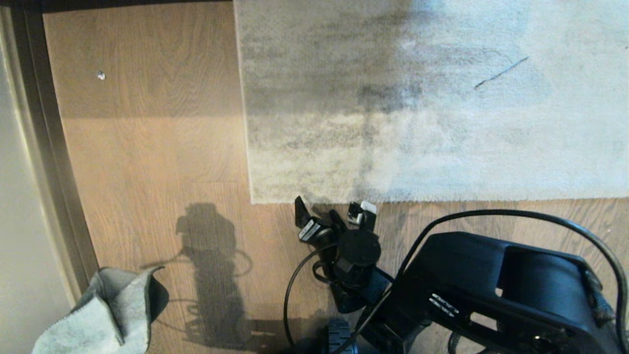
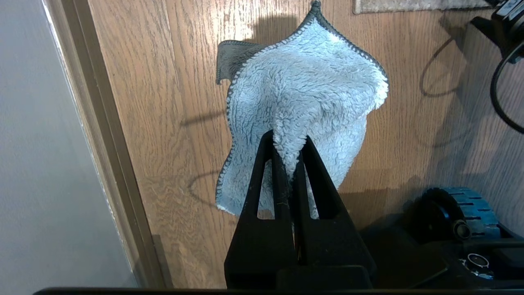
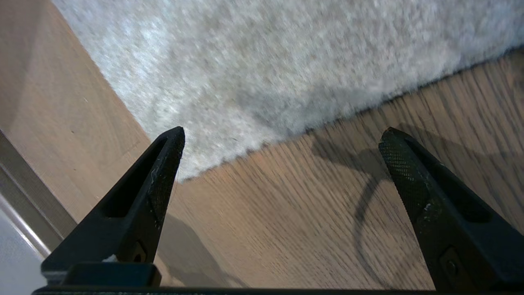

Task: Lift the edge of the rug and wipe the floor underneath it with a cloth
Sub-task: Lift up the carpet

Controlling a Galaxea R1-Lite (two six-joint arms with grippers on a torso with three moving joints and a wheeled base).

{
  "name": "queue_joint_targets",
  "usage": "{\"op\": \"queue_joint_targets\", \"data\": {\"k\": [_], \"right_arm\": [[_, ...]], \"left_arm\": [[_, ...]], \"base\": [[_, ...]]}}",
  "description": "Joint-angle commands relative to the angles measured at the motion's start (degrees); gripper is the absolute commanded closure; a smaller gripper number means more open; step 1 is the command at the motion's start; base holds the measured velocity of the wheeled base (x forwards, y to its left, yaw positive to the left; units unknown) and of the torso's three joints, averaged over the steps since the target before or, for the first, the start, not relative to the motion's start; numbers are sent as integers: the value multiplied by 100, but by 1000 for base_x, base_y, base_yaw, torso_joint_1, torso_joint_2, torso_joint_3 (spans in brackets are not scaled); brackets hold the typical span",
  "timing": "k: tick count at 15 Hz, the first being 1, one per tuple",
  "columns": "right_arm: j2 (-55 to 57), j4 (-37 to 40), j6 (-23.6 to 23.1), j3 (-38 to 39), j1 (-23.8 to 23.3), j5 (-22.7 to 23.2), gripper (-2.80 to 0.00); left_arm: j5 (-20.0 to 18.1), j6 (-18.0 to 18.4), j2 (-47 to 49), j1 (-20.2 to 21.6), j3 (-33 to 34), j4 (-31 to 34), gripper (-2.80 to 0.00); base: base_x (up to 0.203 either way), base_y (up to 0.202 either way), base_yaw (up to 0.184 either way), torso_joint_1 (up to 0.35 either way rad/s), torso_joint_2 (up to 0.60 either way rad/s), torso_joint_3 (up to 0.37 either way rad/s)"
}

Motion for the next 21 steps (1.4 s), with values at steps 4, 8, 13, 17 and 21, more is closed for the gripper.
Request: {"op": "queue_joint_targets", "data": {"k": [4,8,13,17,21], "right_arm": [[216,-274,-87,-265,-77,-21,-280],[198,-274,-107,-586,-214,-37,-280],[-119,-274,-400,-692,-299,-30,-280],[-615,-274,-429,-362,-285,-30,-280],[-1165,-274,-441,106,-263,-30,-280]], "left_arm": [[-3,-5,0,0,0,-2,0],[-3,-5,0,0,0,-2,0],[-3,-5,0,0,0,-2,0],[-3,4,0,0,0,-2,0],[-3,-4,0,0,0,-2,0]], "base": [[0,0,0,0,0,0],[0,0,0,0,0,0],[0,0,0,0,0,0],[0,0,0,0,0,0],[0,0,0,0,0,0]]}}
